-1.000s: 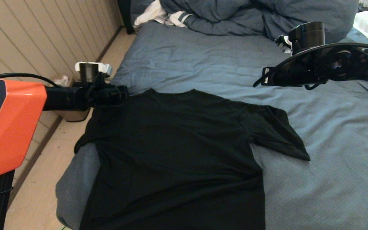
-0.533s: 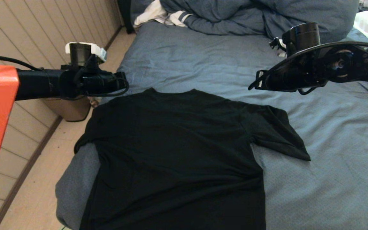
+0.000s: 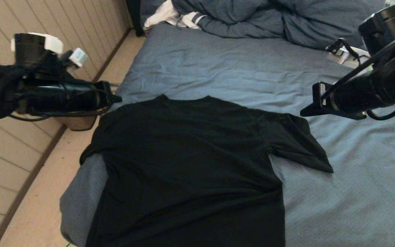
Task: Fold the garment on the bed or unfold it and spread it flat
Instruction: Fold the black T-shirt
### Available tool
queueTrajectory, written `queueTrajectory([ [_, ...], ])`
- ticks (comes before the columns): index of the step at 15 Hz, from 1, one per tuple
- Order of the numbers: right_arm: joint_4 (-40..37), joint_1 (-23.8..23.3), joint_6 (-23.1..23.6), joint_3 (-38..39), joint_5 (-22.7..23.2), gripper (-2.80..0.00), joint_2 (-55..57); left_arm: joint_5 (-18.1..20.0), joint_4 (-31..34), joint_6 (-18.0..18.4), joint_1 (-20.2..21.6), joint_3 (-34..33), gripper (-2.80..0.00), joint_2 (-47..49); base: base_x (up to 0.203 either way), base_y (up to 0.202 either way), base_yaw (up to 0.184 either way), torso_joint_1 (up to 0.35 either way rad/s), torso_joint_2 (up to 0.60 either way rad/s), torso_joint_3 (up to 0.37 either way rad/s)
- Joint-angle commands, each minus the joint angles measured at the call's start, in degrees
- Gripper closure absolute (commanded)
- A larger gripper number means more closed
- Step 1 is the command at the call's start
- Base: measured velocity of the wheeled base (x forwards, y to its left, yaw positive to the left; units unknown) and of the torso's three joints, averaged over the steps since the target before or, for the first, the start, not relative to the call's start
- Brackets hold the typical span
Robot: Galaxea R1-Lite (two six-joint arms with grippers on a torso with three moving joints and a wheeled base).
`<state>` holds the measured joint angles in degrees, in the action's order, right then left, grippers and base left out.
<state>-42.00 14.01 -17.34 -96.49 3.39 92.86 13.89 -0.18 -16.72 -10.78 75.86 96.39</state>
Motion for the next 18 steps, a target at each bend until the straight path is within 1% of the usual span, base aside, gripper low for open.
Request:
queueTrajectory([
  [1, 0.14, -0.40, -0.07, 7.96, 0.10, 0.00, -12.77, 0.39, 0.08, 0.56, 1.98, -9.03, 0.00, -18.87, 0.000, 0.000, 0.000, 0.000, 0.00, 0.000],
  [3, 1.03, -0.48, 0.42, 16.93, 0.08, 0.00, -23.00, 0.47, 1.58, 2.43, 4.64, -16.38, 0.00, -31.98, 0.000, 0.000, 0.000, 0.000, 0.00, 0.000],
  [5, 3.08, -0.66, 1.75, 28.92, -0.64, 0.00, -34.97, -0.24, 4.01, 4.66, 7.65, -24.45, 0.00, -45.82, 0.000, 0.000, 0.000, 0.000, 0.00, 0.000],
  [6, 5.17, -0.97, 2.68, 35.65, -1.90, 0.00, -41.65, -0.94, 5.79, 5.59, 8.86, -28.19, 0.00, -52.59, 0.000, 0.000, 0.000, 0.000, 0.00, 0.000],
  [7, 7.36, -1.29, 3.78, 42.19, -3.94, 0.00, -48.34, -1.75, 8.70, 6.38, 9.83, -31.14, 0.00, -58.79, 0.000, 0.000, 0.000, 0.000, 0.00, 0.000],
  [10, 10.85, -1.82, 6.60, 56.67, -10.35, 0.00, -65.79, -3.22, 20.57, 8.20, 11.46, -36.14, 0.00, -73.69, 0.000, 0.000, 0.000, 0.000, 0.00, 0.000],
  [12, 11.70, -2.23, 8.09, 65.48, -12.76, 0.00, -74.19, -3.67, 25.18, 9.83, 11.89, -39.76, 0.00, -81.45, 0.000, 0.000, 0.000, 0.000, 0.00, 0.000],
  [14, 12.61, -2.53, 8.56, 72.97, -14.88, 0.00, -76.61, -5.02, 27.02, 11.91, 11.88, -44.66, 0.00, -87.80, 0.000, 0.000, 0.000, 0.000, 0.00, 0.000],
  [15, 12.93, -2.60, 8.88, 75.81, -15.17, 0.00, -76.75, -6.28, 27.45, 13.26, 11.72, -47.07, 0.00, -90.52, 0.000, 0.000, 0.000, 0.000, 0.00, 0.000],
  [17, 12.58, -2.65, 9.32, 78.98, -16.04, 0.00, -76.86, -9.10, 27.60, 16.69, 11.60, -52.57, 0.00, -94.49, 0.000, 0.000, 0.000, 0.000, 0.00, 0.000],
  [18, 12.42, -2.67, 9.03, 80.11, -18.08, 0.00, -76.86, -10.74, 27.33, 17.59, 11.59, -55.49, 0.00, -95.94, 0.000, 0.000, 0.000, 0.000, 0.00, 0.000],
])
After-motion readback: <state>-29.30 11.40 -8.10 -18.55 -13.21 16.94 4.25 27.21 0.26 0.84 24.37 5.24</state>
